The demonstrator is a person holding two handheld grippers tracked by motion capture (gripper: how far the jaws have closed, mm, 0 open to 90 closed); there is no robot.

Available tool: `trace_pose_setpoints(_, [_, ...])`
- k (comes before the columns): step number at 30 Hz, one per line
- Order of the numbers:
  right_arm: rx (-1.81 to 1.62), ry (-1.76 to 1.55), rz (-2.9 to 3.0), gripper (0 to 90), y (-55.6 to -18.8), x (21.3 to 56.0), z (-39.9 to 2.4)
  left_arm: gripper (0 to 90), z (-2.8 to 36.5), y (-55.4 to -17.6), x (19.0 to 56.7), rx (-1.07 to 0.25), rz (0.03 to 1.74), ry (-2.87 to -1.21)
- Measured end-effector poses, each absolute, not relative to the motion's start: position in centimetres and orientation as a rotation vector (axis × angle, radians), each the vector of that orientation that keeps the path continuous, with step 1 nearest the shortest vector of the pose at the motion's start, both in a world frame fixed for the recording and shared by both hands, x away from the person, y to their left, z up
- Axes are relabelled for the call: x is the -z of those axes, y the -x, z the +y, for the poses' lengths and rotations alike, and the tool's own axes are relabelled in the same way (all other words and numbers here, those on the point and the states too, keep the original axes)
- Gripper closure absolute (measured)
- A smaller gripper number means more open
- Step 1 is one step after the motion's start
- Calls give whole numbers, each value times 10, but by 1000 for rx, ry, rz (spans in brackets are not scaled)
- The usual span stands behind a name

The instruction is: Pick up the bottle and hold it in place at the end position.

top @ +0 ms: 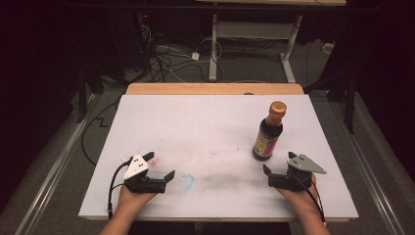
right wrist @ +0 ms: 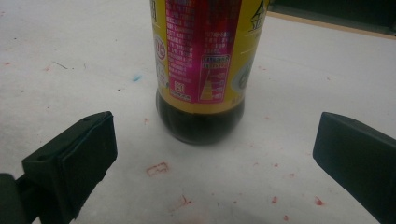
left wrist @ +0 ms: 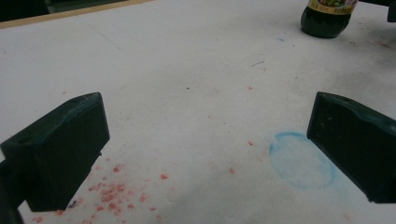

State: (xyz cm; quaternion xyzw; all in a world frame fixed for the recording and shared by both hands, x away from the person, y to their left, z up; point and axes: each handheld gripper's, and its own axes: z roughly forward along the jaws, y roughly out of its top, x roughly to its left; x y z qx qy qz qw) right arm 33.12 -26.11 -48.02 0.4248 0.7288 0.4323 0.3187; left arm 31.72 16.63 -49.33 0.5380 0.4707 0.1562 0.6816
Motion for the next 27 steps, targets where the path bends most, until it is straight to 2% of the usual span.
trace_pose_setpoints(17, [-1168,-1108,1945,4,-332,479,-263,0,165,-318,494,-329,1050,-1230])
trace_pose_setpoints(27, [-1249,-1118,1910,4,-335,458,-255,0,167,-319,493,-312,1060,-1227])
